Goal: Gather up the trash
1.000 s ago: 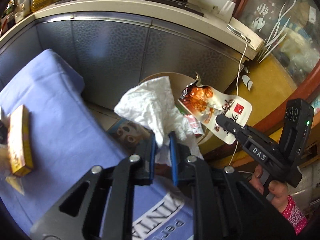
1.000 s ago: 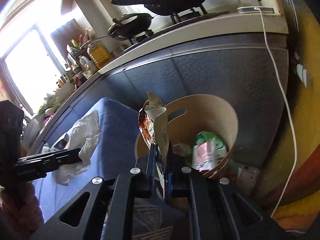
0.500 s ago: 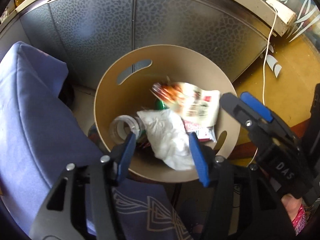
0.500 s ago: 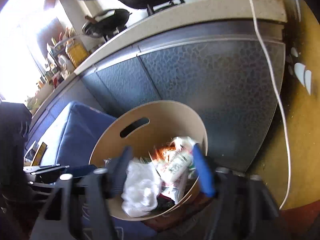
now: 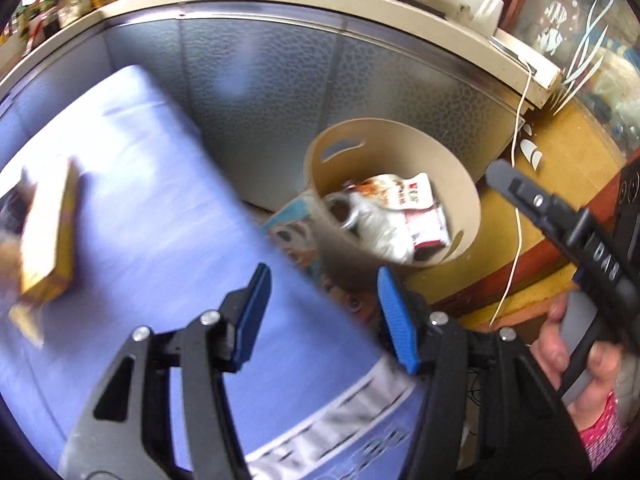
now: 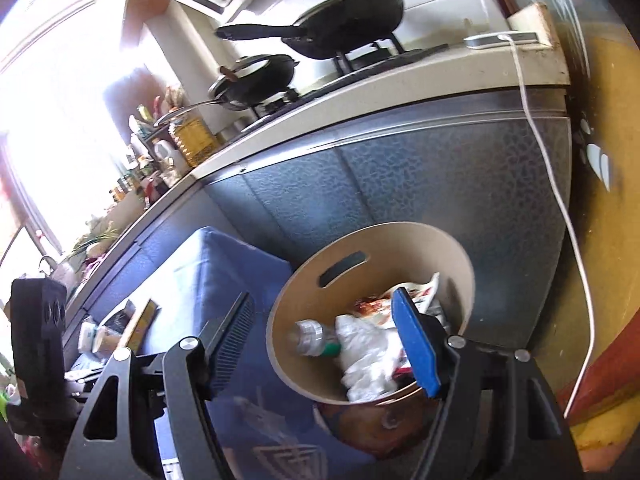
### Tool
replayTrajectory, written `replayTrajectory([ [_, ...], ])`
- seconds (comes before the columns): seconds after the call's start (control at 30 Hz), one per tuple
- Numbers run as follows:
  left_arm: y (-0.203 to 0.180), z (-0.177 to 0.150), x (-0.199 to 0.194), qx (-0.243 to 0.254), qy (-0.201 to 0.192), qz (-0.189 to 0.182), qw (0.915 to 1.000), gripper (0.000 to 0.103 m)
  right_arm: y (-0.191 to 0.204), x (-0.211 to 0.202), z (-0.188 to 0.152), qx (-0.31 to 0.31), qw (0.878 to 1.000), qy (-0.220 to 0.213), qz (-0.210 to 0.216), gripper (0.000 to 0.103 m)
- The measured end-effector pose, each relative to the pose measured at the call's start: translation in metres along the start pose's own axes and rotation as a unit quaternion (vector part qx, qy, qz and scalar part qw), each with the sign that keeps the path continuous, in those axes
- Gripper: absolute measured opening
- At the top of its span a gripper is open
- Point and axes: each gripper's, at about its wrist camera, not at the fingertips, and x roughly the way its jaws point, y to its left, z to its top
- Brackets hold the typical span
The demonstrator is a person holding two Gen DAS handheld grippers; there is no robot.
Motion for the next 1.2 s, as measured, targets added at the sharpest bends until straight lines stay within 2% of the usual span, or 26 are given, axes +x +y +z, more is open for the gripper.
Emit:
replayTrajectory([
  [0.13,0.046,-0.042,-0.041,-0.030,-0.026,0.036,0.9986,0.053,0.039,0.008,-0.010,-0.018,0.999,0.029,0.041,0.070],
  [0.27,0.101,-0.088,-0.077,-0.079,-0.039,0.089,0.9921,0.053,0.090,0.026,-0.024,-0.055,0.994,0.063,0.069,0.070],
  [0.4,0.153,-0.128,-0.105,-0.124,-0.043,0.167,0.9773,0.053,0.150,0.044,-0.043,-0.105,0.984,0.096,0.107,0.070],
  [0.53,0.200,-0.166,-0.131,-0.181,-0.050,0.218,0.9577,0.053,0.215,0.062,-0.064,-0.172,0.969,0.121,0.128,0.070],
  [0.67,0.235,-0.199,-0.146,-0.230,-0.048,0.242,0.9412,0.053,0.282,0.083,-0.085,-0.270,0.949,0.109,0.119,0.070],
  [0.73,0.246,-0.213,-0.155,-0.234,-0.057,0.258,0.9356,0.054,0.313,0.096,-0.092,-0.309,0.939,0.103,0.112,0.070],
  [0.83,0.255,-0.228,-0.165,-0.240,-0.067,0.266,0.9313,0.056,0.346,0.120,-0.099,-0.335,0.931,0.104,0.104,0.071],
  [0.9,0.258,-0.236,-0.168,-0.244,-0.074,0.271,0.9284,0.061,0.361,0.138,-0.103,-0.348,0.927,0.108,0.087,0.073],
  [1.07,0.263,-0.245,-0.177,-0.245,-0.083,0.273,0.9266,0.062,0.374,0.178,-0.110,-0.363,0.920,0.138,0.054,0.074],
  [1.13,0.263,-0.249,-0.178,-0.246,-0.085,0.272,0.9265,0.062,0.376,0.185,-0.115,-0.364,0.918,0.149,0.050,0.068],
  [1.17,0.264,-0.249,-0.179,-0.247,-0.086,0.271,0.9265,0.062,0.376,0.183,-0.117,-0.366,0.918,0.147,0.046,0.056],
  [1.2,0.265,-0.250,-0.180,-0.248,-0.087,0.269,0.9265,0.062,0.377,0.181,-0.119,-0.367,0.917,0.147,0.047,0.056],
])
